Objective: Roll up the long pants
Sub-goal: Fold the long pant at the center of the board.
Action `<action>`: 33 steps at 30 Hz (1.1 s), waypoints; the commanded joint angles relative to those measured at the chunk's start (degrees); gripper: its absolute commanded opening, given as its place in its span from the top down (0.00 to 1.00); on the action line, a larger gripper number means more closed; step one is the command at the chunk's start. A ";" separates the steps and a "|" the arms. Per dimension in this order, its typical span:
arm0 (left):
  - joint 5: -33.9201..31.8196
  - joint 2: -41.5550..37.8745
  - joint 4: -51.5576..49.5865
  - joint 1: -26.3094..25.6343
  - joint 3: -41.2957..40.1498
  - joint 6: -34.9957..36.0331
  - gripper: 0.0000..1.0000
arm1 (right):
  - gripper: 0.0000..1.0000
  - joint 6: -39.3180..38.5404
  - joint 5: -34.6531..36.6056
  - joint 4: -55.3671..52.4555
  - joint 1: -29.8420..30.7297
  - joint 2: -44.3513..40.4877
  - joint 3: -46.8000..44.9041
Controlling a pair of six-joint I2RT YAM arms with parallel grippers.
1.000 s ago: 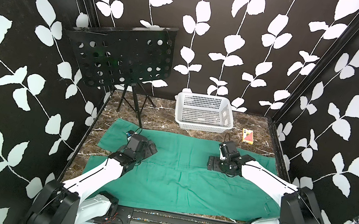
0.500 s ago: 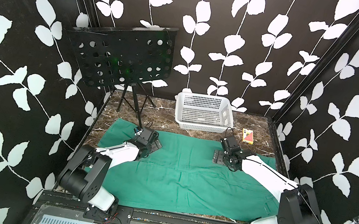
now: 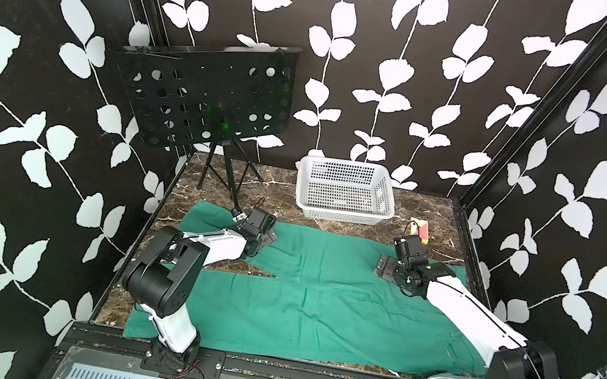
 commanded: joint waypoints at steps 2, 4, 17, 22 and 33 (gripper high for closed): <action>-7.95 -11.99 -19.83 0.33 -1.26 -5.88 0.01 | 0.01 -2.90 -2.35 -2.19 4.56 -1.78 -0.32; -12.23 -18.58 -29.83 1.31 -2.68 -10.25 0.04 | 0.01 -2.48 -2.41 -2.67 6.45 -1.44 -0.19; -6.53 -36.38 -34.12 17.14 -19.79 -12.23 0.07 | 0.02 -0.86 -3.48 -0.85 9.21 2.20 2.01; -2.69 -28.06 -24.41 17.80 -20.23 -9.14 0.03 | 0.02 -1.05 -1.76 -1.21 9.19 1.41 1.31; -1.62 -17.79 -12.99 18.17 -14.92 -3.18 0.01 | 0.02 -1.26 1.02 -1.86 9.14 1.06 1.50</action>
